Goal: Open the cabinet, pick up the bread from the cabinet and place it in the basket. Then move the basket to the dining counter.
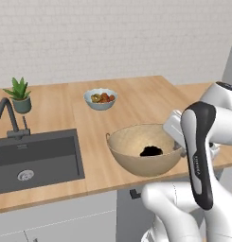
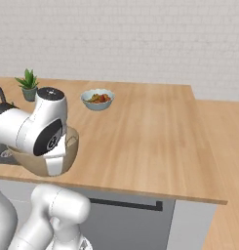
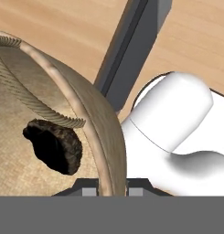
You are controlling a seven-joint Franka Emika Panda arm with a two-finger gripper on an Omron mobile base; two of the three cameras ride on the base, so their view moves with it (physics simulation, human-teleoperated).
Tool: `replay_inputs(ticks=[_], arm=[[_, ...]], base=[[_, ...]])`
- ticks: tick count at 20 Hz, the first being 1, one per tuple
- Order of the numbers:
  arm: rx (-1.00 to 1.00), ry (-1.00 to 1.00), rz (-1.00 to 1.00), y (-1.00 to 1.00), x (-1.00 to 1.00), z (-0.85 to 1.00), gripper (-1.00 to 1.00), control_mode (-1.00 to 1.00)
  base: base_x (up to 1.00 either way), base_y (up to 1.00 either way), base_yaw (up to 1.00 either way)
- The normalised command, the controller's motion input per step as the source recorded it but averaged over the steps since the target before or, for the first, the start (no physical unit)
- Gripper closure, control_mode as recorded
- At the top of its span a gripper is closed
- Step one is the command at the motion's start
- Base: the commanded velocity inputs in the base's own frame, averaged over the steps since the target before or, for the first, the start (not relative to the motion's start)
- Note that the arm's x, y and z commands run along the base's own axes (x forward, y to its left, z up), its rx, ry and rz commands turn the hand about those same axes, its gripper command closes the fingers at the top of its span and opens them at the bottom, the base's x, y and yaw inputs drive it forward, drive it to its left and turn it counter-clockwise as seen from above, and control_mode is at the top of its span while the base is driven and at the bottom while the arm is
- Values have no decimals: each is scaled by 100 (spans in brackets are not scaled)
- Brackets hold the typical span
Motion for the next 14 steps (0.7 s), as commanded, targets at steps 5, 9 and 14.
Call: replay_inputs(ticks=[5,9,14], arm=[[0,-10,19,0,52,-14,100,-100],[0,-2,23,0,77,-16,100,-100],[0,0,18,-2,87,-25,100,-100]], base=[[0,0,0],[0,0,0],[0,0,0]])
